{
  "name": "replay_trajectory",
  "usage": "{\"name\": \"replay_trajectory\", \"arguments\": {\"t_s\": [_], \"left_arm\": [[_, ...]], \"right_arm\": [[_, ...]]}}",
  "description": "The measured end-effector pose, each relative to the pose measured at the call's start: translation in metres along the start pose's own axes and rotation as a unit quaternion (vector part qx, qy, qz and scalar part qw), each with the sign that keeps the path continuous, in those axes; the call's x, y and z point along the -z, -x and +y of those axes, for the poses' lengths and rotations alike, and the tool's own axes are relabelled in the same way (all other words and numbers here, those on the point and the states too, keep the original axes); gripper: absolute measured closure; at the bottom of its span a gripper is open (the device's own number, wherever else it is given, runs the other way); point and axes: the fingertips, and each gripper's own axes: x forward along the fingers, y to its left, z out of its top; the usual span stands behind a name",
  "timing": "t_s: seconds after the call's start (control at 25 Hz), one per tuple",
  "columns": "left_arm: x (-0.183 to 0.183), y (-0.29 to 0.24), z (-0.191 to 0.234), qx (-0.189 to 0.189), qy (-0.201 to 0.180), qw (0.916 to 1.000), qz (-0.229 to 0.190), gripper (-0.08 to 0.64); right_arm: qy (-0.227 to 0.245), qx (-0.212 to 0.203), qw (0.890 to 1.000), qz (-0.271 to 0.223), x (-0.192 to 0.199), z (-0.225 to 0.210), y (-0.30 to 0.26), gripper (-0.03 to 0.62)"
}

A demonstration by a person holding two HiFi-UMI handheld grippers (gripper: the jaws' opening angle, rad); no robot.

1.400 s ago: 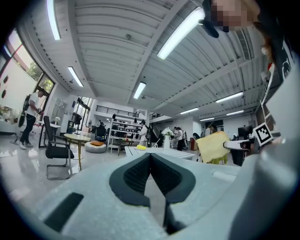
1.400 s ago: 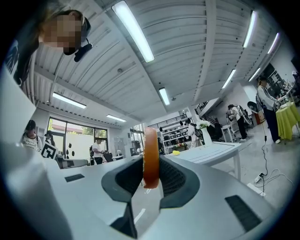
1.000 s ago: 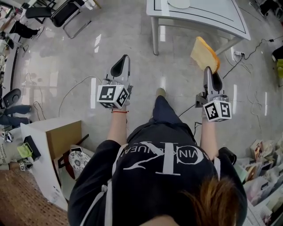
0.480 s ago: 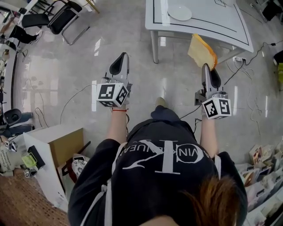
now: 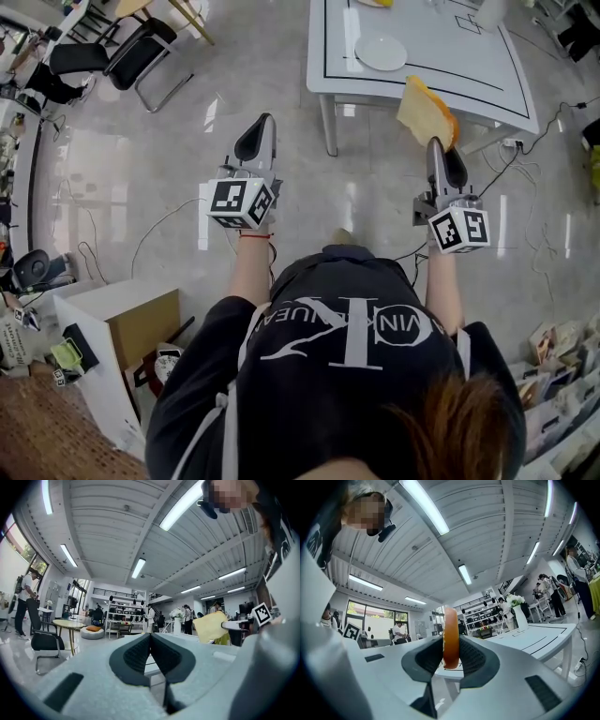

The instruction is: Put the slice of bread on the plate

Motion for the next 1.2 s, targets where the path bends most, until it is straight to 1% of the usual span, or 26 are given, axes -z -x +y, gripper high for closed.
{"name": "replay_trajectory", "arguments": {"t_s": [0.28, 0.44, 0.52, 0.64, 0.8, 0.96, 1.2], "left_arm": [[0.007, -0.01, -0.003, 0.002, 0.003, 0.9999, 0.01, 0.552], [0.008, -0.014, -0.003, 0.006, -0.003, 0.9999, 0.016, 0.552], [0.006, -0.014, 0.0, 0.002, -0.003, 0.9999, 0.015, 0.552], [0.006, -0.015, 0.006, -0.008, 0.002, 0.9999, 0.014, 0.552], [0.014, -0.024, 0.011, -0.006, 0.005, 0.9997, 0.022, 0.552], [0.022, -0.048, 0.016, 0.0, 0.011, 0.9996, 0.024, 0.552], [0.025, -0.108, 0.019, 0.023, 0.022, 0.9993, 0.021, 0.552]], "right_arm": [[-0.01, 0.0, 1.0, 0.009, 0.008, -0.009, -0.003, 0.499], [-0.032, 0.013, 0.999, 0.008, 0.015, -0.017, -0.006, 0.499], [-0.041, 0.015, 0.999, 0.008, 0.017, -0.02, -0.009, 0.499], [-0.041, 0.008, 0.999, 0.009, 0.017, -0.018, -0.017, 0.499], [-0.044, 0.002, 0.999, 0.015, 0.023, -0.018, -0.03, 0.499], [-0.043, 0.006, 0.999, 0.023, 0.029, -0.03, -0.045, 0.499], [-0.043, 0.018, 0.998, 0.03, 0.028, -0.059, -0.078, 0.499]]}}
